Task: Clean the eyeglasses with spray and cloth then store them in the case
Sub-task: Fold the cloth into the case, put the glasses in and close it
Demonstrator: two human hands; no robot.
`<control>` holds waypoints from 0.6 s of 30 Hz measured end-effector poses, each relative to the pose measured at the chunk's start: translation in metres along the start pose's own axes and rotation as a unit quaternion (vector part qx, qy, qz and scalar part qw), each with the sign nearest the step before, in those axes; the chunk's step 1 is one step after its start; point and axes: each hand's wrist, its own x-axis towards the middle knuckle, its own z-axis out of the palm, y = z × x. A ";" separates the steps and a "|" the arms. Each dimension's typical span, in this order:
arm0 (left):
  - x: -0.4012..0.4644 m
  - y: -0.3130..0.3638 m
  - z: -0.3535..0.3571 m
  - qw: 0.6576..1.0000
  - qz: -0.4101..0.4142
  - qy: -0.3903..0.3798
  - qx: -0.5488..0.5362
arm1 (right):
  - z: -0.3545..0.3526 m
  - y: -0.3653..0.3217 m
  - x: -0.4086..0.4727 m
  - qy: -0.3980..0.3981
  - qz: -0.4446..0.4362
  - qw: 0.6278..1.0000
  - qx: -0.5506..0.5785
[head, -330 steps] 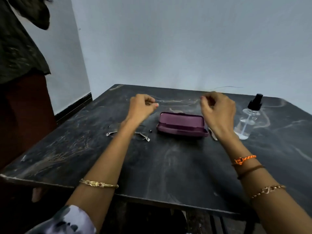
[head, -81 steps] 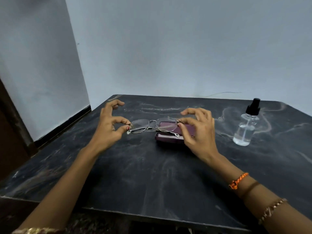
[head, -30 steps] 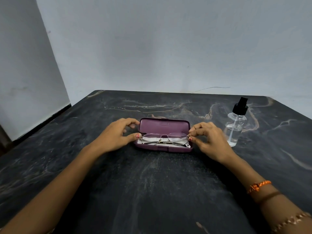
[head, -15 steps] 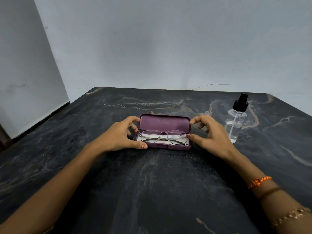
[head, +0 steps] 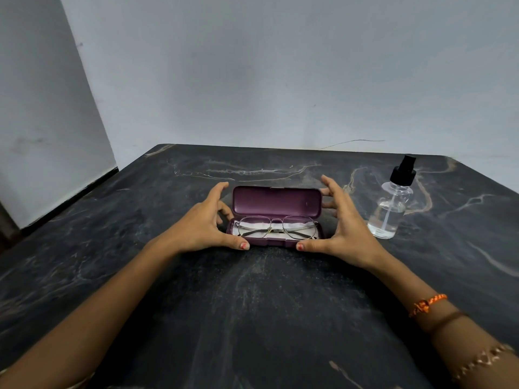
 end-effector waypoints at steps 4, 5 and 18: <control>0.000 0.001 0.000 1.000 -0.004 -0.003 -0.007 | 0.001 -0.003 -0.001 0.006 -0.025 0.999 -0.032; 0.000 0.001 0.000 1.000 -0.005 -0.004 -0.007 | 0.001 -0.005 -0.001 0.001 -0.034 0.999 -0.041; 0.000 -0.002 0.001 0.992 0.110 -0.004 0.056 | -0.002 -0.014 -0.003 -0.022 -0.075 0.994 -0.070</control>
